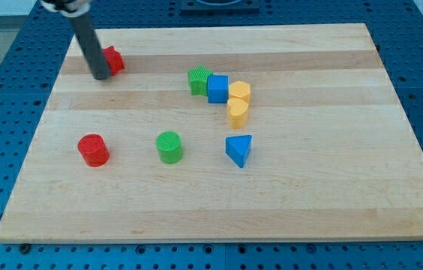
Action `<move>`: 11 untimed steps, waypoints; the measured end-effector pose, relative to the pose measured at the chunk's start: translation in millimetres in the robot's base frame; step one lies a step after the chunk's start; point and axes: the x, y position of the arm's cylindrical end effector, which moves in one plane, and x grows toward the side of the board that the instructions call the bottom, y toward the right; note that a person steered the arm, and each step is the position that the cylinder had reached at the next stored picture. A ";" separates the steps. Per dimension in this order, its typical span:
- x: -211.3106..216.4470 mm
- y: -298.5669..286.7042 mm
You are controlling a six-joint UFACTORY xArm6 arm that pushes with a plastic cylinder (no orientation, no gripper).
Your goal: Push the red star to the top right side of the red circle
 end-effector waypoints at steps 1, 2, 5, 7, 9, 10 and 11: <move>13.8 14.4; 26.9 1.2; -76.6 -62.5; -115.1 -52.8; -57.7 -17.8; -8.7 6.9; 43.8 29.0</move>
